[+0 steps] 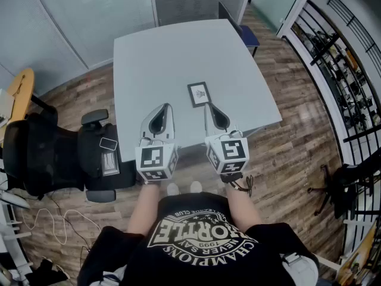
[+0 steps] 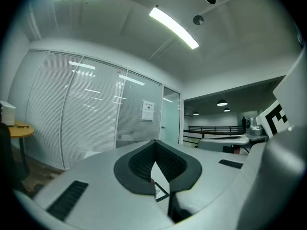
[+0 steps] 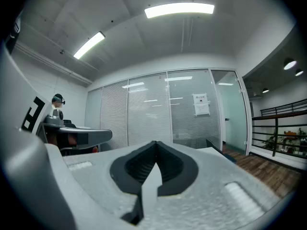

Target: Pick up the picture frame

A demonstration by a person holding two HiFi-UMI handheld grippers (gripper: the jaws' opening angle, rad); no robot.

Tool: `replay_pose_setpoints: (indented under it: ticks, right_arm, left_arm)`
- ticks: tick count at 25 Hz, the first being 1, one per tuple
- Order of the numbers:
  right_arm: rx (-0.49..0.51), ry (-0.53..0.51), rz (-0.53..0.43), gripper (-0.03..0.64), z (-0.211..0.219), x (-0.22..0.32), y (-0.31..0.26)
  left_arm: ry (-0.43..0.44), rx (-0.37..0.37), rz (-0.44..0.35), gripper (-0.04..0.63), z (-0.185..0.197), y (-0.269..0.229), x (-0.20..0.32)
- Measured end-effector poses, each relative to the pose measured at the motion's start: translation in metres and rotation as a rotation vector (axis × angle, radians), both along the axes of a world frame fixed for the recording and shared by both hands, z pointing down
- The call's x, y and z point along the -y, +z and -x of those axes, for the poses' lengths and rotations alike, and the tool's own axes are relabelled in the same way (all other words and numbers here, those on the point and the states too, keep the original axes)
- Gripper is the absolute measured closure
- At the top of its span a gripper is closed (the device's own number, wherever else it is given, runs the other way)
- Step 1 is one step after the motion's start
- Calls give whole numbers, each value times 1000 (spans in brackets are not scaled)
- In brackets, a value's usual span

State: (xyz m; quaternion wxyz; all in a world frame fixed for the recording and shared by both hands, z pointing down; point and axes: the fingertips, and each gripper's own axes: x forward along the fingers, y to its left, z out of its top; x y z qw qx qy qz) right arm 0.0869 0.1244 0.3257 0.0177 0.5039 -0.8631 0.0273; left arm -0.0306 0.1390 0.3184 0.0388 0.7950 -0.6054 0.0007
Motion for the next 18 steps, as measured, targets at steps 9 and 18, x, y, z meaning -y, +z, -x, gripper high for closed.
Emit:
replay_pose_setpoints:
  ticks: [9,18]
  right_arm:
    - [40,-35,34,620,-15,2,15]
    - [41,-93,74,618,21,41,40]
  left_arm:
    - [-20,11,28,592,-15,15,-8]
    - [-25,13,84,593,5,45,27]
